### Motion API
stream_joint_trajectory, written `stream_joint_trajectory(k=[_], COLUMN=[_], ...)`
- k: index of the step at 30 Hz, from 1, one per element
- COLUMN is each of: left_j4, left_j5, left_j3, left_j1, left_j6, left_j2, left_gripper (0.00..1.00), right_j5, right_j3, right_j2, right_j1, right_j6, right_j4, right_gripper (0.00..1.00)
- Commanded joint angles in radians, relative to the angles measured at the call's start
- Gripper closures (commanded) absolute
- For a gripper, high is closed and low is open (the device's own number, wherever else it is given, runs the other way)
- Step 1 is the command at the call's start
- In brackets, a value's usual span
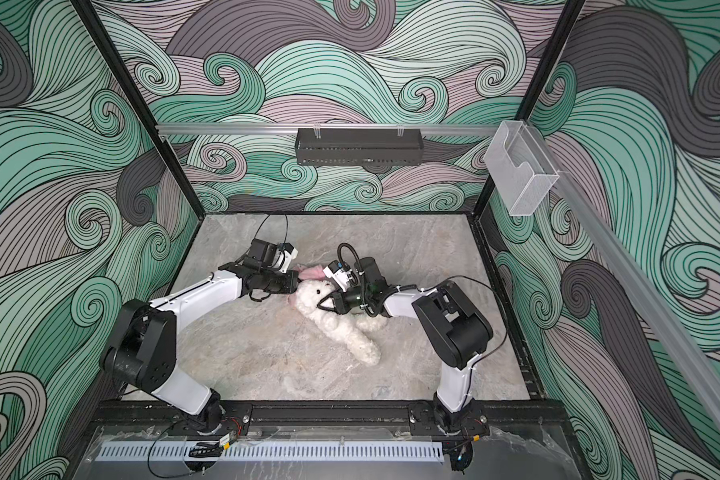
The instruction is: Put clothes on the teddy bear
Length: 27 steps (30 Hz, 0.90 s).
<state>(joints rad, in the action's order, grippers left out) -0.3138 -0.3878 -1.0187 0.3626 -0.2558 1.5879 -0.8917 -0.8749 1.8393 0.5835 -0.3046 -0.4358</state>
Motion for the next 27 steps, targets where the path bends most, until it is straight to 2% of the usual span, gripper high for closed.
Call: stream_joint_trajectory(k=[1,4,8,11,19,23,27], left_j4=[-0.025,-0.033,-0.046,-0.057,-0.075,-0.086,-0.084], left_j5=[-0.054,-0.06,-0.074,-0.078,-0.17,-0.178,-0.168], left_j3=[-0.011,-0.015,-0.027,-0.037,-0.076,-0.109,-0.139], left_j1=[0.002,0.005,0.008,0.012,0.033,0.048,0.05], left_j6=[0.064,0.076,0.083,0.086,0.067,0.032,-0.025], left_j2=[-0.013,-0.009,0.002,0.003,0.021,0.039,0.057], left_gripper=[1.0,1.0,1.0,1.0,1.0,1.0,0.95], right_j5=[0.043,0.134,0.191,0.259,0.464,0.502,0.468], right_j3=[0.021,0.056,0.081,0.059,-0.03,-0.047,-0.006], right_j2=[0.028,0.043,0.052,0.055,0.051,0.049,0.039], right_j1=[0.003,-0.008,-0.025,-0.019,0.047,0.083,0.1], right_j6=[-0.159,-0.208,-0.29,-0.3,-0.194,-0.133,-0.08], right_j4=[-0.199,-0.217,-0.281,-0.195,0.126,0.155,0.051], right_gripper=[0.96,0.95,0.95,0.95,0.96,0.97,0.96])
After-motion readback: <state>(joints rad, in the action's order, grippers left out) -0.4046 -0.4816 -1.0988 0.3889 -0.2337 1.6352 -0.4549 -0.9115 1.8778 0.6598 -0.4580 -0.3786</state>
